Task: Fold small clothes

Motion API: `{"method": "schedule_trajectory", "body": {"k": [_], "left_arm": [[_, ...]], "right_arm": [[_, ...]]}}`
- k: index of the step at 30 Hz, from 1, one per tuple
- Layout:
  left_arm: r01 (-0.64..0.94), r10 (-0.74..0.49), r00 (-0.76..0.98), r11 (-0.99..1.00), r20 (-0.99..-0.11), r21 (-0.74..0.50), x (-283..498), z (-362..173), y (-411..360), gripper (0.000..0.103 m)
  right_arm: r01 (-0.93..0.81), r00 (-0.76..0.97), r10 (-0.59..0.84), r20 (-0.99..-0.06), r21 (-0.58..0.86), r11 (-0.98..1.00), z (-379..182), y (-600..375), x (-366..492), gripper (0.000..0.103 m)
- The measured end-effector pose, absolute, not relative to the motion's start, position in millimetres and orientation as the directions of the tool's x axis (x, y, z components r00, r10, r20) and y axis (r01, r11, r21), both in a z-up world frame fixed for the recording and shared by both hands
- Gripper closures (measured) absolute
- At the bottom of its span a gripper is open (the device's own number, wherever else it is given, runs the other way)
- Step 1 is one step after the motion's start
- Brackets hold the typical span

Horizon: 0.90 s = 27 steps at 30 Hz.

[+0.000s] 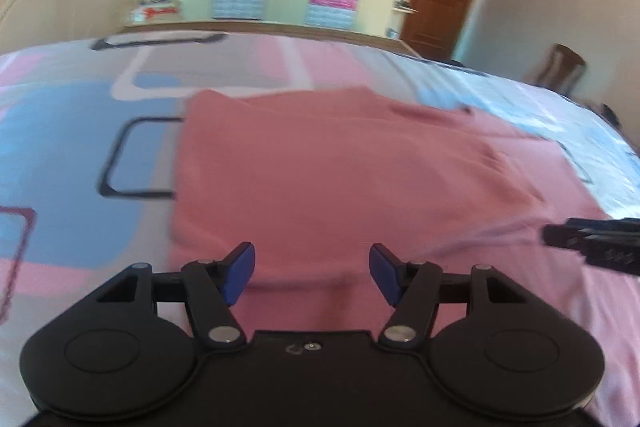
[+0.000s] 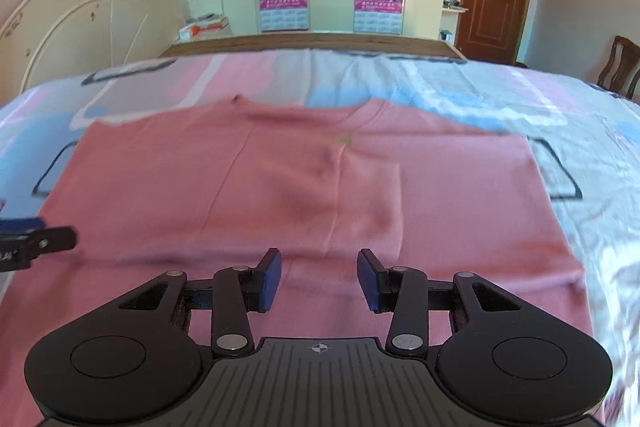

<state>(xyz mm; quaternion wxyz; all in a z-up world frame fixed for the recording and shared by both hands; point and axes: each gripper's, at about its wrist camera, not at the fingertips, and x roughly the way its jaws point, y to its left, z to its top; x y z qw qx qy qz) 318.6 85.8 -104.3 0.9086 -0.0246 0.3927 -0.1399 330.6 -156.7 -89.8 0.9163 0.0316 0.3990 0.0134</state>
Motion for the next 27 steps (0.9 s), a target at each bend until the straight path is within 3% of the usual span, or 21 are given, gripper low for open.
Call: {"method": "schedule_trajectory", "body": {"k": [7,13,21,27], "left_arm": [[0.369,-0.372,0.573,0.913,-0.73,-0.175,281.4,-125.7,44.2,0.04],[0.382,-0.315,0.61,0.921,-0.727,-0.079,261.5,-133.7,53.7,0.04],[0.239,-0.205,0.627,0.969,-0.751,-0.065,228.3,-122.4,70.6,0.04],[0.279,-0.292,0.61,0.949,-0.737,-0.145,187.7,-107.4,28.2,0.04]], "right_arm": [[-0.055,0.635,0.079,-0.768,0.057,0.997,-100.5,-125.4,304.5,0.061],[0.02,0.611,0.007,-0.791,0.025,0.999,-115.6,-155.1,282.1,0.061],[0.108,0.613,-0.049,-0.789,0.023,0.994,-112.4,-210.9,239.8,0.061],[-0.032,0.651,0.108,-0.751,0.115,0.993,-94.7,-190.0,205.1,0.061]]}}
